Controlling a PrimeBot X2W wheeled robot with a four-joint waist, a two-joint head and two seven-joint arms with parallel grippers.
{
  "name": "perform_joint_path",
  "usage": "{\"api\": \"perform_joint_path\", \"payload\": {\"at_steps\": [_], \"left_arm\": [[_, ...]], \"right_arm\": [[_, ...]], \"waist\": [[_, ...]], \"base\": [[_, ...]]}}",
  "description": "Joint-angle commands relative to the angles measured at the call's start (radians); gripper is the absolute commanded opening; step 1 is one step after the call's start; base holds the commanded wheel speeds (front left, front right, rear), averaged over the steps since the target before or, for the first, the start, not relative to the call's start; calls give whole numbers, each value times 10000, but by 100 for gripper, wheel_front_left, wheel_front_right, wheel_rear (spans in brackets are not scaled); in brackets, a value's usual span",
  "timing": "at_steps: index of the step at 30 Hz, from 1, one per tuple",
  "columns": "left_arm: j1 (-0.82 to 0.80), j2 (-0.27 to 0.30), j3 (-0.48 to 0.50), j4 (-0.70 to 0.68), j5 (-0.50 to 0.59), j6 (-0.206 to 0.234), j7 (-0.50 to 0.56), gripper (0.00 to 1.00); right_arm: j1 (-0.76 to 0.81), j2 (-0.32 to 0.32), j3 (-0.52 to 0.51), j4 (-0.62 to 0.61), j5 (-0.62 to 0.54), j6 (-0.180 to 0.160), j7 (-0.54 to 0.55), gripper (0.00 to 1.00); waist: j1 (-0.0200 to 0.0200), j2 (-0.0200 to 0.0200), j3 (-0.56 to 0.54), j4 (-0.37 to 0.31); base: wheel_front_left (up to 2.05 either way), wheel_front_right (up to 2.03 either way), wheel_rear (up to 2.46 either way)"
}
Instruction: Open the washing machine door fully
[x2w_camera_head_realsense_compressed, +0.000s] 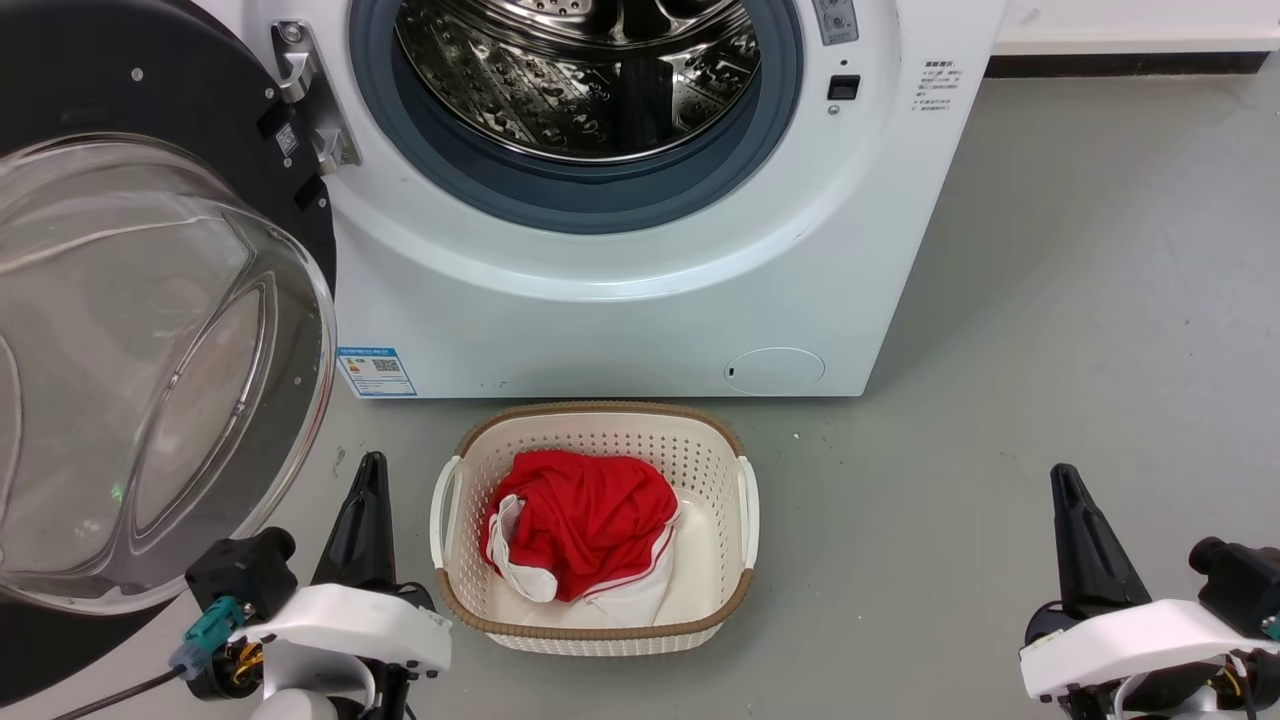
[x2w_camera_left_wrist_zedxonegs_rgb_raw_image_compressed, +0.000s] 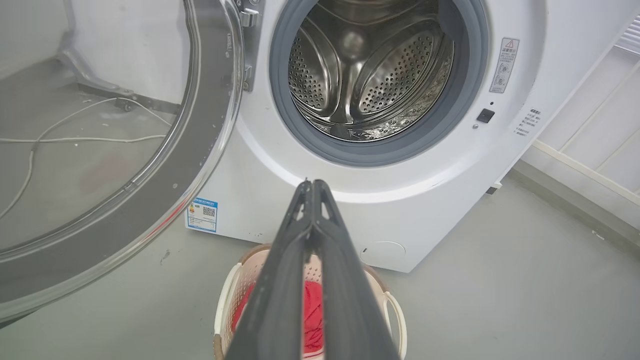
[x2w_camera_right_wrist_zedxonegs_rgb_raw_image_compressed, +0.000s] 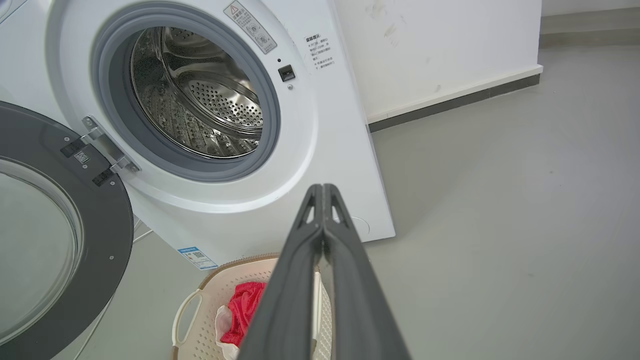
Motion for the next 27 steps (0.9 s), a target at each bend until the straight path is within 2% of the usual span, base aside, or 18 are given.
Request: {"api": "perform_joint_path", "payload": {"at_steps": [1,27], "left_arm": [[-179,-18,92,-116,-476,-40,95,0],[-192,-98,517,82,-4568,-333,1094,0]], "right_arm": [[-283,-87,12,-86,516,-1,53,0],[-561,-205,-22,430,4739,-3,689,0]], "waist": [[0,0,-13,0],[0,0,-215,-4]], "base": [[0,0,0],[0,0,0]]}}
